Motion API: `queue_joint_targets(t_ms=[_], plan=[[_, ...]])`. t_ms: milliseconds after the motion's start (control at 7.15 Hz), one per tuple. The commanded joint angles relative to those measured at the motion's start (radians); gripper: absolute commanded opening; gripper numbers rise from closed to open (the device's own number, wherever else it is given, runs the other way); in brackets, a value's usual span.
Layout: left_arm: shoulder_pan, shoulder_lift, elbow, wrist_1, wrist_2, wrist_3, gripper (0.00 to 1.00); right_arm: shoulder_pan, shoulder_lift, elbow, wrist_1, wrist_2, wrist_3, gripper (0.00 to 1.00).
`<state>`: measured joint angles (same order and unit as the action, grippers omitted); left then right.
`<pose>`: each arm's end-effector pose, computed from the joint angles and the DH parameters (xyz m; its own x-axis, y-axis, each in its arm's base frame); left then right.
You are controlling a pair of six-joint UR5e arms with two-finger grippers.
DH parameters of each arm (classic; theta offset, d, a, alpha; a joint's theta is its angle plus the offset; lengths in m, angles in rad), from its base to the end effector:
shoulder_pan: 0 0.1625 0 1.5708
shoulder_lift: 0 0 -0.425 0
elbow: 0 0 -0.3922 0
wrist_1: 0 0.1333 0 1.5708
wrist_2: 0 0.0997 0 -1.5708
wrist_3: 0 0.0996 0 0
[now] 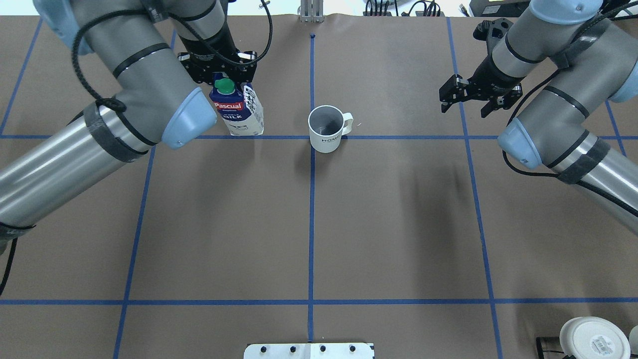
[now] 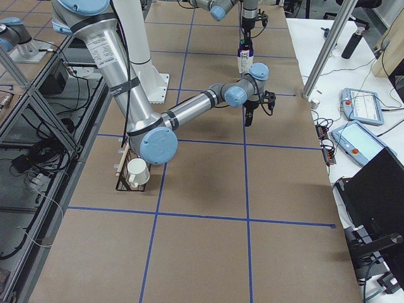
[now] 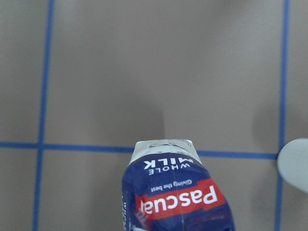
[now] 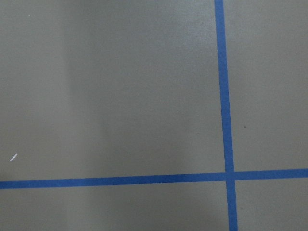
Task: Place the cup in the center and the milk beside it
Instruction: 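Carry the milk carton with the left gripper beside the white mug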
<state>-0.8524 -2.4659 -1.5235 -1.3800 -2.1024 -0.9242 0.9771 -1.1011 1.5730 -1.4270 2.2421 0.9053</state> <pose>0.4132 -0.5984 0.1413 0.6842 0.0064 -0.7293 0.0413 0.9980 0.0476 -0.3146 -0.5937 0.3693 0.6359 0.0780 0.7678 -0.0705 0.9966 -0.0428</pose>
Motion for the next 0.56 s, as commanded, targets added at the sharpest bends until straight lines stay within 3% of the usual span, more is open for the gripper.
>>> queue_joint_targets(t_ms=[0, 420], plan=[[0.068, -0.054, 0.059, -0.033, 0.03, -0.01, 0.0, 0.0, -0.002, 0.007, 0.002, 0.001, -0.002, 1.0], [0.108, -0.064, 0.097, -0.089, 0.03, -0.015, 0.0, 0.0, -0.003, 0.012, 0.002, 0.001, 0.0, 1.0]])
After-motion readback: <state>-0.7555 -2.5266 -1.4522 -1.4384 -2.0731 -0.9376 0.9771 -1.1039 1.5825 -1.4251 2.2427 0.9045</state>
